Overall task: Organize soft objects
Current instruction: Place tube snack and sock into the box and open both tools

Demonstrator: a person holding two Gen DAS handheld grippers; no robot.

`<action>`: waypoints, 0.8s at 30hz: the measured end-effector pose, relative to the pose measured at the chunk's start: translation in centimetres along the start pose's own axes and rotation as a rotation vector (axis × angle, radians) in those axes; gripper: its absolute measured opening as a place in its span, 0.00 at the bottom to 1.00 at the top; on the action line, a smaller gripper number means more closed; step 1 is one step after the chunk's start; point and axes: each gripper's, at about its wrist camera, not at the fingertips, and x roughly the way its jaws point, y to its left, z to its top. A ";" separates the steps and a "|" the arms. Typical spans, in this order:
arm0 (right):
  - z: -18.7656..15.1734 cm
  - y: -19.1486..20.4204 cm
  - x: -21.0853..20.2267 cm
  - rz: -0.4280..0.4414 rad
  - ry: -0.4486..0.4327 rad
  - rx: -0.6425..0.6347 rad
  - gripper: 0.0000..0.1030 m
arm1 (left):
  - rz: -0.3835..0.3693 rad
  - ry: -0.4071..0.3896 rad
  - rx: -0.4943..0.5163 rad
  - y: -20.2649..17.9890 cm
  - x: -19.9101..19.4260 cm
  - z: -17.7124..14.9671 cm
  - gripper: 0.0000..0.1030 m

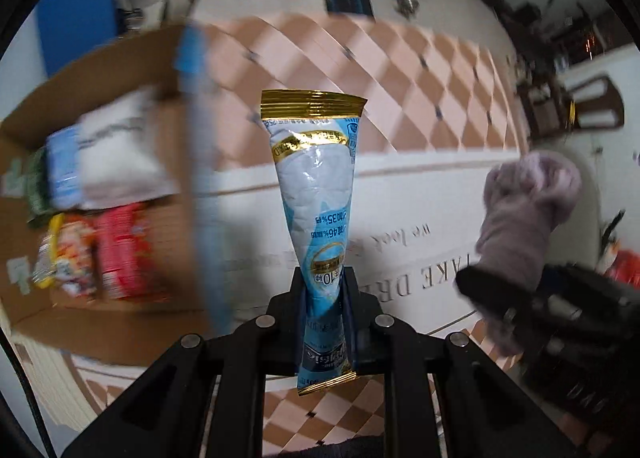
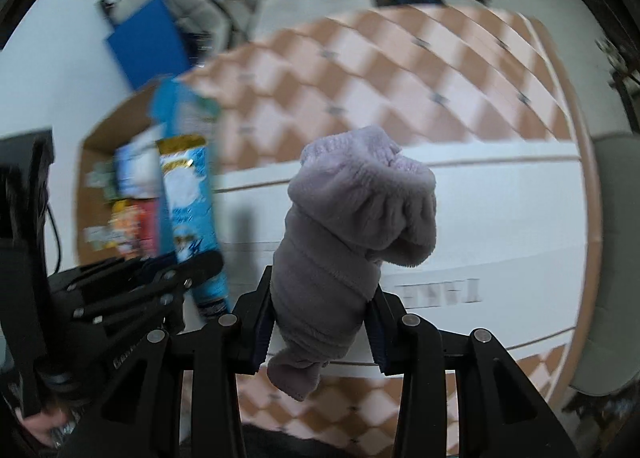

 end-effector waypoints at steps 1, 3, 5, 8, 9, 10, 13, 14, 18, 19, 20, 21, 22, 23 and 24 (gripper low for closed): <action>-0.3 2.0 -0.6 0.013 -0.006 -0.019 0.41 | -0.007 -0.020 -0.017 1.5 -1.5 0.0 0.13; -0.3 5.7 -0.9 0.034 -0.017 -0.055 0.41 | -0.020 -0.034 -0.046 4.4 -3.6 0.1 0.13; -0.5 9.1 -0.2 0.050 -0.015 -0.085 0.41 | -0.024 -0.033 -0.074 6.9 -4.1 0.2 0.13; -0.2 14.1 2.2 0.071 0.009 -0.093 0.41 | -0.022 -0.005 -0.102 10.4 -4.1 2.6 0.13; -0.2 14.8 3.0 0.078 0.017 -0.087 0.41 | -0.025 0.011 -0.110 11.4 -3.8 3.0 0.13; 0.0 16.0 4.0 0.081 0.025 -0.080 0.41 | -0.030 0.026 -0.113 12.1 -3.6 3.3 0.13; 0.5 17.9 6.2 0.080 0.056 -0.051 0.41 | -0.045 0.080 -0.121 13.9 -1.9 5.3 0.13; 0.6 18.0 6.6 0.078 0.062 -0.042 0.41 | -0.043 0.093 -0.118 14.3 -1.6 5.6 0.13; 1.1 18.4 8.3 0.050 0.077 -0.021 0.41 | -0.021 0.152 -0.079 14.8 0.4 6.5 0.15; 1.3 18.3 8.8 0.046 0.084 -0.020 0.41 | -0.023 0.174 -0.071 14.9 0.9 6.6 0.16; 1.5 18.6 9.3 0.040 0.102 -0.018 0.43 | -0.029 0.202 -0.073 15.1 1.4 6.6 0.16; 1.6 18.7 9.9 0.030 0.121 -0.012 0.44 | -0.033 0.220 -0.078 15.2 1.7 6.6 0.17; 1.8 18.6 10.2 0.013 0.128 -0.006 0.46 | -0.037 0.234 -0.081 15.4 2.1 6.6 0.19; 1.9 18.7 10.2 -0.006 0.120 -0.006 0.51 | -0.043 0.236 -0.083 15.6 2.1 6.6 0.22; 1.9 18.6 10.2 -0.023 0.119 -0.004 0.54 | -0.041 0.235 -0.084 15.6 2.1 6.6 0.27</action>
